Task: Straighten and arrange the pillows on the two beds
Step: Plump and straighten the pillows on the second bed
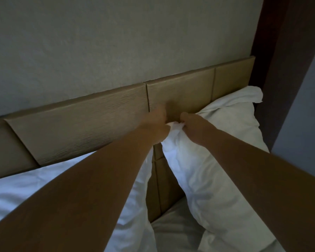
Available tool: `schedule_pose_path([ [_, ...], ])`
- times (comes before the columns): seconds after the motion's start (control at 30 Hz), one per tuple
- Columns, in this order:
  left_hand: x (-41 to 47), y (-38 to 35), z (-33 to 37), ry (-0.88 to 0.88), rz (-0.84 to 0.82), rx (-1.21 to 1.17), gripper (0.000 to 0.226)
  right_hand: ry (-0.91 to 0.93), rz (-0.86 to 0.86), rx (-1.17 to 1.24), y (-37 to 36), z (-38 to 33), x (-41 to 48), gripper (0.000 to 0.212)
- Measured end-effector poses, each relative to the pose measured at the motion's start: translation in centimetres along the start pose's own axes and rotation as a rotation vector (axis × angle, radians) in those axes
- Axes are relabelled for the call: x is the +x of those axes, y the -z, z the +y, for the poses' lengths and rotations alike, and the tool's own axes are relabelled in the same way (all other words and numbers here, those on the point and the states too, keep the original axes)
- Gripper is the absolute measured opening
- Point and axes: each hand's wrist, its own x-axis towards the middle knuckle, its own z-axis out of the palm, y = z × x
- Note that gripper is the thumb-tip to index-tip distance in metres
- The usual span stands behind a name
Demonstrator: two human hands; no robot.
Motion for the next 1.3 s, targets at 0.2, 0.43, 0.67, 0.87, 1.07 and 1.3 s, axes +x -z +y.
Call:
schedule_pose_path([
  [0.2,0.4,0.9,-0.5,0.068,0.188,0.169,0.044,-0.006,0.122,0.130,1.1,-0.9,0.5,0.032],
  [0.43,-3.6,-3.3,0.5,-0.423,0.080,0.566,0.043,-0.075,0.158,0.085,-0.3,1.8,-5.4,0.024],
  [0.67,-9.9,-17.9,-1.8,-0.350,-0.398,0.448,0.027,-0.307,-0.171,0.035,-10.5,8.3,-16.9,0.032],
  [0.87,-15.1,-29.5,-6.2,-0.177,-0.748,0.423,0.050,-0.509,-0.437,0.019,-21.2,12.2,-25.1,0.027],
  [1.07,-19.5,-37.8,-9.0,0.015,-0.853,0.368,0.034,-0.483,-0.633,-0.049,-30.3,13.8,-29.1,0.042],
  [1.3,-17.4,-43.8,-10.7,0.076,-0.850,0.170,0.042,-0.495,-0.574,-0.085,-35.8,16.2,-28.4,0.051],
])
